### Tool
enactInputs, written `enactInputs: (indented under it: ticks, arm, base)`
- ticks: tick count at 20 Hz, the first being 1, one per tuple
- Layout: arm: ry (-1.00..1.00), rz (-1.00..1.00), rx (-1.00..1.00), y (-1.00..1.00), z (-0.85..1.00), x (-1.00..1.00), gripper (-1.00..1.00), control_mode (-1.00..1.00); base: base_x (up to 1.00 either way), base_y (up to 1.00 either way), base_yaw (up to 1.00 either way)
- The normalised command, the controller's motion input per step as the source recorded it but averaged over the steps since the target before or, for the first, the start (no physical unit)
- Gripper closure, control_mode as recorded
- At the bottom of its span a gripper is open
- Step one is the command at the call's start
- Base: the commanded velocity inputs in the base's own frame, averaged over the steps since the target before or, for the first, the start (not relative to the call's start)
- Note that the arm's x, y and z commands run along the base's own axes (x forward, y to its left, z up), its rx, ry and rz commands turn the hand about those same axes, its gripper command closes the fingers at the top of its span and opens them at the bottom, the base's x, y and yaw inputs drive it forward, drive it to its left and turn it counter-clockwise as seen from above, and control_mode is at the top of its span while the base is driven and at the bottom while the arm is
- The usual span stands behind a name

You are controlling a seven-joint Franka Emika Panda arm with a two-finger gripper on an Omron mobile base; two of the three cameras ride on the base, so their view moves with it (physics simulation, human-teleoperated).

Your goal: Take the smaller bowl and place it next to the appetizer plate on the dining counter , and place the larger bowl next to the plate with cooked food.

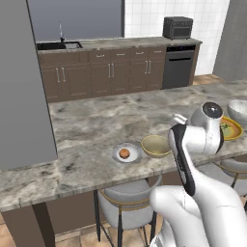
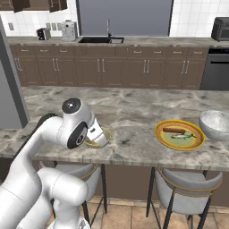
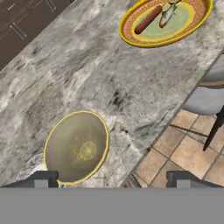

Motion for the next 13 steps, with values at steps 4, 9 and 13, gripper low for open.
enactInputs:
  ticks: [4,9,13]
  arm:
    - [-0.11,0.19,-0.07,0.28,0.69,-0.73,-1.0,-1.0]
    - [-0.1,0.14,-0.09,0.4,0.8,-0.48,-1.0,-1.0]
    - [-0.02,0.07,-0.1,0.42,0.97,-0.14,-1.0,-1.0]
  base:
    - [0.0,0.0,0.0]
    - [0.0,0.0,0.0]
    - [0.0,0.0,0.0]
